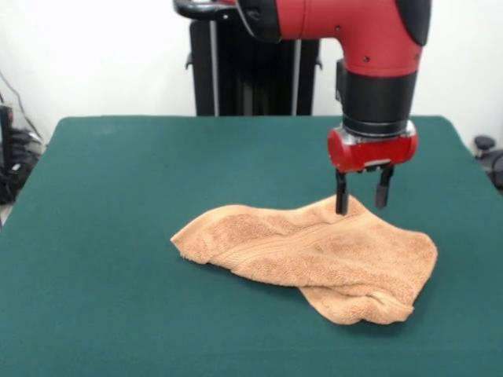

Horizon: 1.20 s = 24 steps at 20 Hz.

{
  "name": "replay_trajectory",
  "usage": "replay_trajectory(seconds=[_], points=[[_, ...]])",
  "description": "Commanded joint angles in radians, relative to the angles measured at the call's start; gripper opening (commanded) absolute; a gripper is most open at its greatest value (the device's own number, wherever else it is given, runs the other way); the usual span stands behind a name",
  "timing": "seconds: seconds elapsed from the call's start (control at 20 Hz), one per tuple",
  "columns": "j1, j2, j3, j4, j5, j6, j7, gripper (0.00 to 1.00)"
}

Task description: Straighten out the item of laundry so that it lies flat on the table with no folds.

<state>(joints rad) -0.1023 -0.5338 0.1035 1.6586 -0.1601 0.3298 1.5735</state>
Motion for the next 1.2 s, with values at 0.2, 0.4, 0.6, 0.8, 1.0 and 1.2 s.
replay_trajectory(seconds=[0.2, 0.4, 0.6, 0.8, 1.0, 1.2], points=[[0.051, 0.114, -0.023, 0.044, 0.032, -0.012, 0.219, 1.00], [0.068, 0.141, -0.045, 0.032, 0.035, -0.003, 0.224, 1.00], [0.070, 0.159, -0.046, 0.033, 0.040, -0.002, 0.217, 1.00], [0.068, 0.178, -0.039, 0.027, 0.049, 0.007, 0.211, 1.00], [0.067, 0.216, -0.040, 0.005, 0.055, -0.004, 0.208, 1.00], [0.058, 0.249, -0.037, -0.014, 0.057, -0.020, 0.201, 1.00]])
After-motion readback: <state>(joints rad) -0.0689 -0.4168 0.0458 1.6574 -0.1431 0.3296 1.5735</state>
